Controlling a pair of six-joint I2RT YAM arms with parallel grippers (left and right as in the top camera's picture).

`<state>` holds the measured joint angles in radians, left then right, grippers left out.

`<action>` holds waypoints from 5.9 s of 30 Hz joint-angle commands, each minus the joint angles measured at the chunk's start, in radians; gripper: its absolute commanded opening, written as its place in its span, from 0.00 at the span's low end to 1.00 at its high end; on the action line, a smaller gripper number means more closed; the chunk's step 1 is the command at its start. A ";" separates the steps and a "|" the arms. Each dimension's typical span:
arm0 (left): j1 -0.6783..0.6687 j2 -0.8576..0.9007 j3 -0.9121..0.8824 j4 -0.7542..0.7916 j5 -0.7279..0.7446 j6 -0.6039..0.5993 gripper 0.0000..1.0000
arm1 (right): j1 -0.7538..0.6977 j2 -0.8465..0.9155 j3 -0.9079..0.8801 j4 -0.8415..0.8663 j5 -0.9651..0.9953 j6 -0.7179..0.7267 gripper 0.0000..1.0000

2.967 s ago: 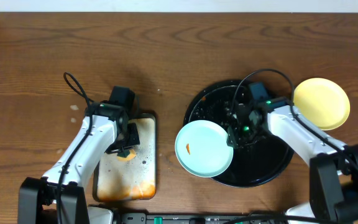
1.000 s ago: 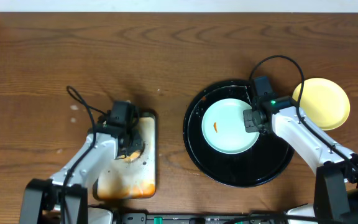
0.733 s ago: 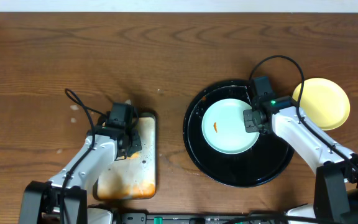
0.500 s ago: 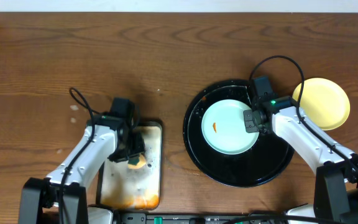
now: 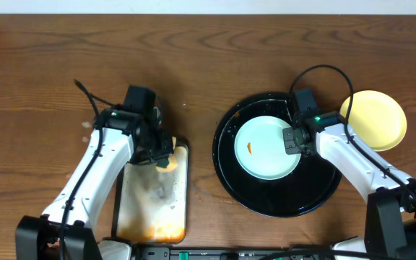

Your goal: Clean dirty plates on tray and stack at the side

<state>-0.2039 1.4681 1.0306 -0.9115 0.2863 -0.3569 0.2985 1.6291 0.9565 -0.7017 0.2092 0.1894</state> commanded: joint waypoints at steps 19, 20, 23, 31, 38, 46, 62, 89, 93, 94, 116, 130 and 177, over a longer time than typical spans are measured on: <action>-0.009 0.002 -0.373 0.274 -0.190 -0.053 0.08 | -0.217 -0.012 -0.004 -0.089 -0.466 -0.065 0.29; -0.009 0.002 -0.386 0.292 -0.190 -0.057 0.08 | -0.211 -0.012 -0.005 -0.089 -0.470 -0.064 0.29; -0.009 0.002 -0.411 0.320 -0.190 -0.064 0.08 | -0.200 -0.011 -0.016 -0.086 -0.452 -0.058 0.30; -0.009 0.000 -0.343 0.248 -0.190 -0.053 0.08 | -0.201 -0.006 -0.121 0.086 -0.401 -0.003 0.26; -0.012 0.000 -0.086 0.029 -0.189 0.034 0.08 | -0.204 -0.006 -0.148 0.185 -0.397 -0.003 0.14; -0.114 0.003 0.114 0.070 -0.094 0.037 0.07 | -0.206 -0.006 -0.165 0.237 -0.389 0.061 0.01; -0.442 0.335 0.250 0.378 0.076 -0.128 0.08 | -0.206 -0.006 -0.167 0.214 -0.370 0.065 0.01; -0.531 0.671 0.356 0.309 -0.403 -0.161 0.07 | -0.205 -0.006 -0.167 0.195 -0.370 0.066 0.01; -0.531 0.671 0.357 0.295 -0.455 -0.158 0.07 | -0.205 -0.006 -0.167 0.186 -0.370 0.066 0.01; -0.532 0.671 0.360 0.296 -0.450 -0.158 0.07 | -0.205 -0.006 -0.167 0.186 -0.370 0.066 0.01; -0.567 0.636 0.477 0.205 -0.358 -0.130 0.07 | -0.206 -0.006 -0.166 0.182 -0.351 0.065 0.01; -0.411 0.196 0.527 -0.146 -0.348 -0.135 0.08 | -0.203 -0.056 -0.130 0.150 -0.323 0.019 0.01; -0.089 -0.203 -0.119 -0.146 -0.364 -0.228 0.15 | 0.409 -0.393 0.093 -0.093 0.623 -0.137 0.01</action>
<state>-0.3363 1.3441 0.9703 -1.0698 -0.0704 -0.5816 0.6979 1.2434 1.0313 -0.7925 0.8387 0.0406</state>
